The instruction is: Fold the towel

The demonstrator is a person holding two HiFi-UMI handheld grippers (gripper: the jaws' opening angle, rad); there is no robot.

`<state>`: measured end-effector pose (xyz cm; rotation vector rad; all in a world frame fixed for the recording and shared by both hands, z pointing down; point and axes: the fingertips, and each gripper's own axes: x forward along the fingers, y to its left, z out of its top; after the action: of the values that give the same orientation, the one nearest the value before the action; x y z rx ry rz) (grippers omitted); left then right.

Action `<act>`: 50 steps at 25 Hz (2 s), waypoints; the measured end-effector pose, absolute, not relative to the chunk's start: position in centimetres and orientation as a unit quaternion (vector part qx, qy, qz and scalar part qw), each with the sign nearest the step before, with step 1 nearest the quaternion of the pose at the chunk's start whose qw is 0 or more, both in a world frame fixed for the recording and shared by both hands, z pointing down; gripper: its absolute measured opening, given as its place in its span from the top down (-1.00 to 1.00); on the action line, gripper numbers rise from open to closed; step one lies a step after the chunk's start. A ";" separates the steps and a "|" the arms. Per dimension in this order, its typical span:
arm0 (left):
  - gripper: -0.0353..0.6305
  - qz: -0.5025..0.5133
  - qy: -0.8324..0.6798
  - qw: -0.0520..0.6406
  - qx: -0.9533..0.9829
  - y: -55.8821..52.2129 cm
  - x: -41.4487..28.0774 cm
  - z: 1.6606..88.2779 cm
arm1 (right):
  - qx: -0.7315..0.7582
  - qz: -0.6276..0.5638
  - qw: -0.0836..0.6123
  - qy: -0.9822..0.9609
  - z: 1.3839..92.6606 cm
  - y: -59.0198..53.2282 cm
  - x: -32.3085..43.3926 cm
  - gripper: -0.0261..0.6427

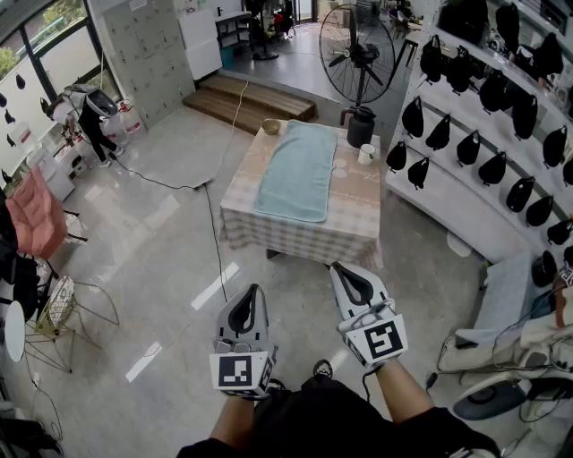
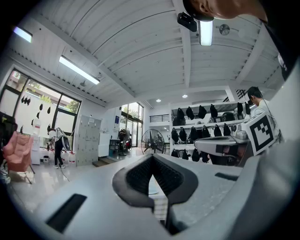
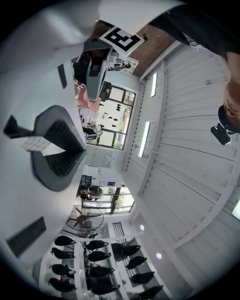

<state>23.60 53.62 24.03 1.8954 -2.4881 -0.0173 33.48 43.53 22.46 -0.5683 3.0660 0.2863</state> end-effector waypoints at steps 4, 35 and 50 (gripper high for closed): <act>0.88 -0.005 -0.794 0.011 0.608 52.9 23.8 24.5 | -0.178 0.085 0.003 0.980 22.9 43.0 33.4 0.92; 0.18 -0.034 -0.786 0.081 0.612 41.1 13.4 30.5 | -0.080 0.041 -0.055 0.994 29.6 32.3 21.7 0.31; 0.18 -0.036 -0.734 0.111 0.669 33.6 -6.1 32.3 | -0.166 0.041 -0.096 0.981 30.2 23.5 3.8 0.31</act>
<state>-6.15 33.61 32.34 1.9646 -2.1571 -0.1062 3.79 23.52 30.24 -0.5573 3.2837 0.1358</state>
